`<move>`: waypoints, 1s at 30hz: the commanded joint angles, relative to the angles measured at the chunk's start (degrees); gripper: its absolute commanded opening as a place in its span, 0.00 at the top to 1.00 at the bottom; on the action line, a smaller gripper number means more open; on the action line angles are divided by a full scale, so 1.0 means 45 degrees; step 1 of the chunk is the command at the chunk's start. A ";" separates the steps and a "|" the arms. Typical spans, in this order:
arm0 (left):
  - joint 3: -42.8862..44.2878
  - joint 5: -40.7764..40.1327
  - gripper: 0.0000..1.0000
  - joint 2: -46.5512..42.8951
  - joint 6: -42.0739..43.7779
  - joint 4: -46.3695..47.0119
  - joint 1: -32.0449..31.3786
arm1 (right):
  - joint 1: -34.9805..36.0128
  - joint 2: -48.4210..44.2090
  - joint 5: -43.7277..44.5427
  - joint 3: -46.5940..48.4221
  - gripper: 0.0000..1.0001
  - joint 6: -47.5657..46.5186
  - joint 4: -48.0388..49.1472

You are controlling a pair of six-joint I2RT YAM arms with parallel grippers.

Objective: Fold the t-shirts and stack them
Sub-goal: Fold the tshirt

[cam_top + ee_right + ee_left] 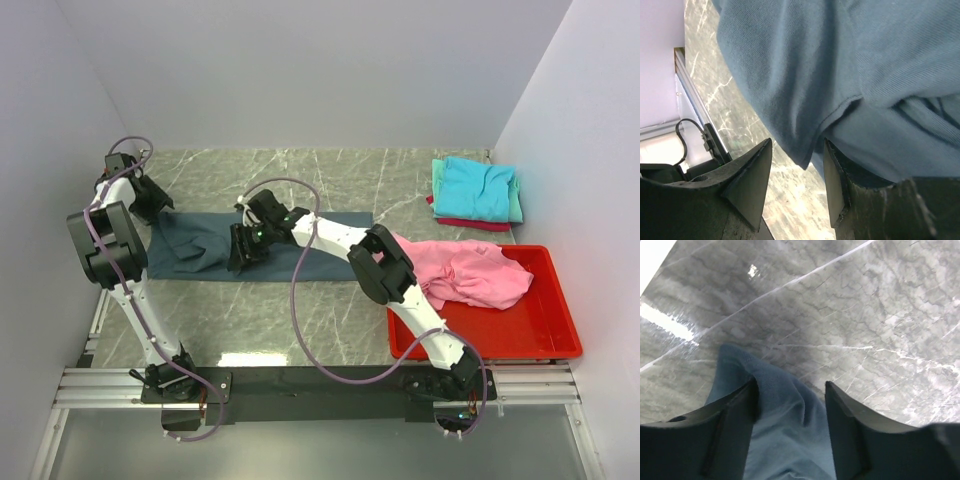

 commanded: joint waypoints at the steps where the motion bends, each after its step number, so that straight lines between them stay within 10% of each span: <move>1: 0.0712 0.0377 0.42 0.0083 -0.0198 0.0318 -0.0026 | 0.0309 0.0457 -0.0209 0.0470 0.48 0.0212 0.0527; 7: 0.0771 0.0827 0.58 0.0181 -0.0452 0.0571 -0.0026 | 0.0446 0.0770 -0.0190 0.0724 0.54 0.0271 0.0273; 12: 0.1162 0.0943 0.81 0.0551 -0.0843 0.0591 0.0110 | 0.0446 0.0791 -0.0169 0.0960 0.89 0.0037 -0.0157; 17: 0.1396 0.1217 1.00 0.0766 -0.1330 0.0806 0.0481 | 0.0349 0.0107 -0.0833 0.0199 1.00 0.0270 0.0369; 30: 0.2392 0.2603 1.00 0.1626 -0.1702 0.0942 0.0852 | -0.0374 -0.0499 -0.2982 -0.0174 1.00 0.1969 0.1424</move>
